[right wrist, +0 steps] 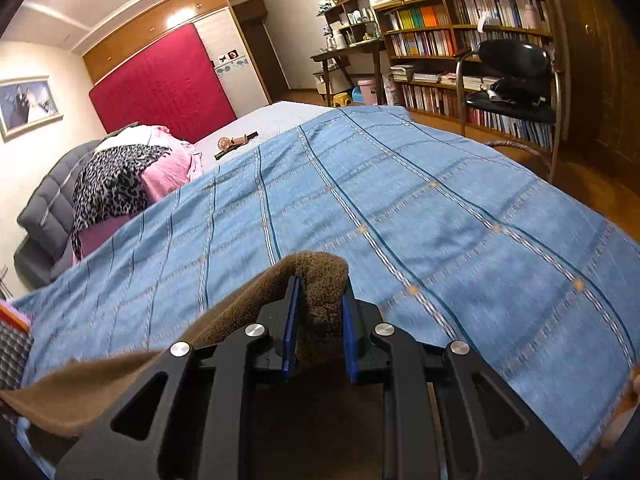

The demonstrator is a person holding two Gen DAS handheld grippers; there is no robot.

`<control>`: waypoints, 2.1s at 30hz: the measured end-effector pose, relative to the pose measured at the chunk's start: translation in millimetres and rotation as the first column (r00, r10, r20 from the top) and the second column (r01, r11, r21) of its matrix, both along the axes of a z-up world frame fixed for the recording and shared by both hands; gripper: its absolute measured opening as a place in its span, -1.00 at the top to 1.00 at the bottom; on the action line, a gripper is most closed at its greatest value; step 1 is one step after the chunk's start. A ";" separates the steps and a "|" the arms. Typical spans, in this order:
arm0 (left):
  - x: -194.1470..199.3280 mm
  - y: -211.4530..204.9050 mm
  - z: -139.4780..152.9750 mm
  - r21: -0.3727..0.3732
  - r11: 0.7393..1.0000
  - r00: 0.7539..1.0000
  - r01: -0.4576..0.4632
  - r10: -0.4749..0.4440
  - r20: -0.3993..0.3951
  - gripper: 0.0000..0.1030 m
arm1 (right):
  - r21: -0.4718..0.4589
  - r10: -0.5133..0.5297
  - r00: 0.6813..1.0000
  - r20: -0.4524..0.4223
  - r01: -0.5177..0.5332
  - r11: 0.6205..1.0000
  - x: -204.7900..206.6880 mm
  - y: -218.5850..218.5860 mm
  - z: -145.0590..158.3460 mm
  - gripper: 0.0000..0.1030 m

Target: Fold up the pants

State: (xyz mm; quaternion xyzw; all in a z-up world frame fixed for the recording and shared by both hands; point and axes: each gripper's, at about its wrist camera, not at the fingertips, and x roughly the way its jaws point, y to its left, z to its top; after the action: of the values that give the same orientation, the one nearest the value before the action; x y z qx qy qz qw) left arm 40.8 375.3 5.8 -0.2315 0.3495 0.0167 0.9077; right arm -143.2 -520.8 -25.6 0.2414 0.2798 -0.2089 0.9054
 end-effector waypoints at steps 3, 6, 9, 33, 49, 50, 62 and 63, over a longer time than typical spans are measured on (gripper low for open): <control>-16.3 8.1 -24.4 -0.028 0.999 0.999 -0.020 0.019 -0.037 0.28 | 0.007 0.003 1.000 -0.014 -0.003 1.000 -23.6 8.4 -14.2 0.62; -22.3 11.7 -42.8 -0.021 0.999 0.998 -0.025 0.024 -0.065 0.17 | 0.015 -0.003 0.999 -0.038 0.003 1.000 -40.8 12.9 -29.3 0.62; -27.0 14.4 -49.5 0.000 0.998 0.994 -0.069 0.068 -0.090 -0.27 | 0.040 -0.016 0.998 -0.059 0.019 0.999 -50.4 12.3 -41.2 0.53; -61.6 -40.3 -25.5 -0.117 0.993 0.991 -0.028 0.013 -0.130 -0.70 | 0.695 -0.153 0.980 0.131 0.019 0.718 -62.7 -19.0 -74.8 -0.32; -14.3 -123.8 -73.0 -0.316 0.938 0.951 0.143 -0.219 -0.219 -0.71 | 0.255 -0.089 0.994 0.068 0.069 0.964 -34.0 14.0 -18.8 0.77; -11.1 -128.3 -74.5 -0.310 0.939 0.949 0.149 -0.224 -0.222 -0.71 | 0.233 -0.078 0.994 0.078 0.058 0.971 -35.4 16.6 -13.9 0.78; 12.2 -145.5 -103.4 -0.437 0.894 0.934 0.100 -0.236 -0.268 0.84 | 0.184 -0.058 0.996 0.061 0.046 0.982 -19.8 10.4 -6.1 0.79; 9.6 -144.2 -99.4 -0.428 0.897 0.935 0.108 -0.238 -0.264 0.85 | 0.198 -0.064 0.996 0.066 0.049 0.979 -19.8 7.5 -6.5 0.79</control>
State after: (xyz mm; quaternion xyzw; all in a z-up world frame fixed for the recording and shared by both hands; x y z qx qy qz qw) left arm 50.4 231.2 -93.6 -0.3772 0.5025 -0.1021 0.7712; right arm -163.0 -513.4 -32.1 0.3445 0.2594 -0.1972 0.8804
